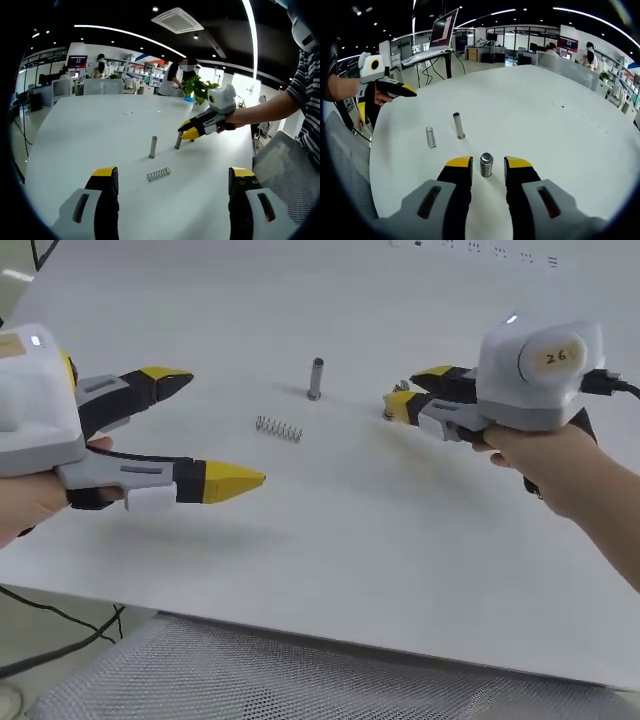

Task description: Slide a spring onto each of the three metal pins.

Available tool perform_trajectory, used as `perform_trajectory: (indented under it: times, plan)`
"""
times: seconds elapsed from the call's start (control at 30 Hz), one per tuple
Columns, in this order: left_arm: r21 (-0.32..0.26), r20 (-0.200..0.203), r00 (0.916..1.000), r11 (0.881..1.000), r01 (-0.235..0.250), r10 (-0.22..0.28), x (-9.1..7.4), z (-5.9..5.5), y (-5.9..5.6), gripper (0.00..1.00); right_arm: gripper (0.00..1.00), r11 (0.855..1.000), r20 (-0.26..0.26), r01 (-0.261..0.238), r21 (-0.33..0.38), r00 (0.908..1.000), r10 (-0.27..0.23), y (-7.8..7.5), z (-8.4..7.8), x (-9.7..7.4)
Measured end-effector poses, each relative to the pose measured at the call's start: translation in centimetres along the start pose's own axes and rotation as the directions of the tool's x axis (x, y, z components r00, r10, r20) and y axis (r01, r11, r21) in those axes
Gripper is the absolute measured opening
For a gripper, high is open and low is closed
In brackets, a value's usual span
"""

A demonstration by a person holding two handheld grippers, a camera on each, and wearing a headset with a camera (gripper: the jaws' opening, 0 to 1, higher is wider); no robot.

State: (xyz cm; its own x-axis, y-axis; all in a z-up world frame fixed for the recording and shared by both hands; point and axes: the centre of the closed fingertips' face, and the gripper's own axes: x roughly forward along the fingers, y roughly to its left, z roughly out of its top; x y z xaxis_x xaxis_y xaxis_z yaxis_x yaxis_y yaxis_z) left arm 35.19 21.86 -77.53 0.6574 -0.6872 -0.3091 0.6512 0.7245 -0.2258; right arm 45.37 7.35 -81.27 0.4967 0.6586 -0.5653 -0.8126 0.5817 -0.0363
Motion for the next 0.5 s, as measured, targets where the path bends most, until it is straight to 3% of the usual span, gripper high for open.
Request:
perform_trajectory:
  times: [0.5]
  plan:
    - [0.007,-0.006,0.9999,1.000,0.014,-0.014,0.8,0.4,-0.5,0.91,0.33,1.000,0.073,-0.010,0.023,0.9973,0.009,0.6,1.7,-2.9]
